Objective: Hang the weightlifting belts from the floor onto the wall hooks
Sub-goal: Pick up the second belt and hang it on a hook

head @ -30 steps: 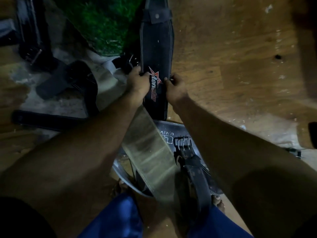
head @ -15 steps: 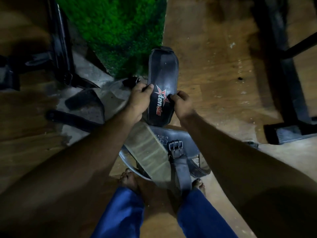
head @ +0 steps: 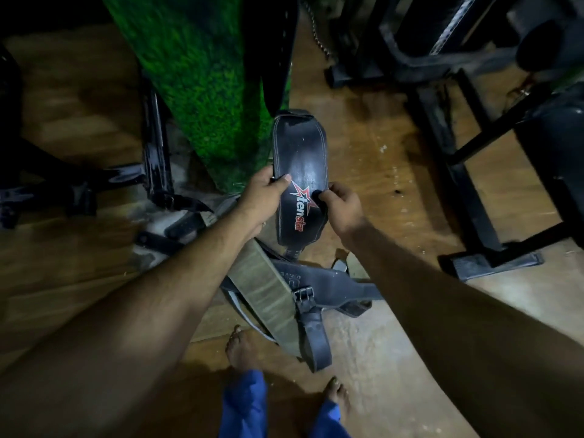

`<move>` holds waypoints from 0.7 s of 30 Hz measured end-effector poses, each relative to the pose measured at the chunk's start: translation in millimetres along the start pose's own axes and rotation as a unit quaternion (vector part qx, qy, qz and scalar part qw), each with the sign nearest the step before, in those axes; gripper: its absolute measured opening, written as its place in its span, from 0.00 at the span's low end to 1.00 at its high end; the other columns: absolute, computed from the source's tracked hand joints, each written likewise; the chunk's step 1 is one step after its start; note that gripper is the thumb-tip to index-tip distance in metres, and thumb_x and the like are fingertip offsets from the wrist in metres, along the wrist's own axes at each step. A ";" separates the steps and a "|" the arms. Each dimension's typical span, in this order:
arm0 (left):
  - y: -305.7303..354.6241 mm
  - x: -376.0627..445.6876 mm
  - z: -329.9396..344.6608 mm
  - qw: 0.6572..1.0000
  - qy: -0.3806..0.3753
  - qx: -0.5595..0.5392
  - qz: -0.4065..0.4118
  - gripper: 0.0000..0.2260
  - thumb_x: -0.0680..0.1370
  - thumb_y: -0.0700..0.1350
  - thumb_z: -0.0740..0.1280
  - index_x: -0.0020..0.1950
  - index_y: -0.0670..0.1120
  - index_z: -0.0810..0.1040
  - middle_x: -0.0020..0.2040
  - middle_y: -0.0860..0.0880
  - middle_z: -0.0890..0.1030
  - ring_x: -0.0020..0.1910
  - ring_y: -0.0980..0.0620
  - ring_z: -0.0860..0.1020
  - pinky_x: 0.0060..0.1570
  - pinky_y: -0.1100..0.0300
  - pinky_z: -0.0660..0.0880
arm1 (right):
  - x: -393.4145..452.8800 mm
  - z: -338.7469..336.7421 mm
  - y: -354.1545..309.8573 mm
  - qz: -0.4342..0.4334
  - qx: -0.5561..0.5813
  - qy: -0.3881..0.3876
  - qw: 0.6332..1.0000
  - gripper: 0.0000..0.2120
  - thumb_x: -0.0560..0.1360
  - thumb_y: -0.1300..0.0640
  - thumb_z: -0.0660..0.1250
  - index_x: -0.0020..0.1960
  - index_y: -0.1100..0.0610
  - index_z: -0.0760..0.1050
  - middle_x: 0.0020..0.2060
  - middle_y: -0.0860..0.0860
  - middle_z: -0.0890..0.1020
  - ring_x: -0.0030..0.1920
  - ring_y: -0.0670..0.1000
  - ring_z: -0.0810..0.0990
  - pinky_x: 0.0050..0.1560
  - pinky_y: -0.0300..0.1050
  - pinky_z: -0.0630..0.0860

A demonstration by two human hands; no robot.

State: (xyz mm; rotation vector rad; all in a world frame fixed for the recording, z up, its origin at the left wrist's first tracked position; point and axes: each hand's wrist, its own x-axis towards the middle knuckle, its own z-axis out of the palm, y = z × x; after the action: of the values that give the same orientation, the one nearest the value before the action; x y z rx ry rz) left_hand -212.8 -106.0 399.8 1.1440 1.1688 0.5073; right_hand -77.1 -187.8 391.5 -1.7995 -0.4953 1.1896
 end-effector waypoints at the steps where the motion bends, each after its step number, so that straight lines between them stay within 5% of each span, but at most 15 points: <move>1: 15.0 -9.5 4.4 1.000 0.003 -0.001 0.013 0.10 0.83 0.40 0.63 0.62 0.43 0.77 0.51 0.46 0.84 0.44 0.53 0.82 0.44 0.59 0.80 | -9.9 -6.6 -12.7 -0.010 0.009 -0.003 1.000 0.05 0.79 0.65 0.64 0.47 0.63 0.78 0.37 0.54 0.82 0.36 0.50 0.80 0.38 0.40 0.76; 10: 193.7 -118.2 36.3 0.995 0.013 -0.012 0.099 0.07 0.84 0.42 0.62 0.59 0.45 0.78 0.44 0.52 0.84 0.36 0.60 0.82 0.36 0.66 0.77 | -119.9 -73.8 -175.6 -0.122 0.065 -0.008 0.990 0.10 0.79 0.63 0.65 0.39 0.58 0.77 0.34 0.51 0.80 0.30 0.44 0.78 0.31 0.34 0.74; 14: 280.2 -177.9 38.2 0.987 0.013 -0.003 0.162 0.09 0.83 0.39 0.61 0.60 0.43 0.78 0.46 0.50 0.84 0.40 0.58 0.82 0.40 0.65 0.77 | -175.9 -96.6 -250.7 -0.185 0.061 -0.027 0.980 0.09 0.81 0.58 0.64 0.42 0.56 0.74 0.35 0.50 0.78 0.35 0.45 0.77 0.37 0.39 0.73; 17: 327.4 -222.5 35.6 0.979 -0.006 0.002 0.203 0.10 0.83 0.37 0.61 0.63 0.40 0.77 0.49 0.48 0.84 0.41 0.59 0.84 0.41 0.67 0.79 | -216.3 -103.1 -304.6 -0.241 0.080 -0.050 0.966 0.07 0.81 0.53 0.66 0.48 0.56 0.78 0.45 0.53 0.84 0.45 0.50 0.83 0.47 0.45 0.80; 21: 369.6 -271.1 26.9 0.973 0.004 0.036 0.228 0.11 0.83 0.39 0.62 0.65 0.44 0.76 0.53 0.47 0.84 0.46 0.56 0.84 0.44 0.65 0.79 | -266.0 -105.1 -367.3 -0.298 0.081 -0.069 0.949 0.10 0.79 0.58 0.70 0.58 0.61 0.79 0.52 0.58 0.86 0.49 0.53 0.85 0.53 0.50 0.83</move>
State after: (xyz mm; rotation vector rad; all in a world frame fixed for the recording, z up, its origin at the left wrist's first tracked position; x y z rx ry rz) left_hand -204.4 -193.9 850.4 1.4843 0.9338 0.8240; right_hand -55.5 -237.2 853.9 -1.2937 -0.9191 0.8972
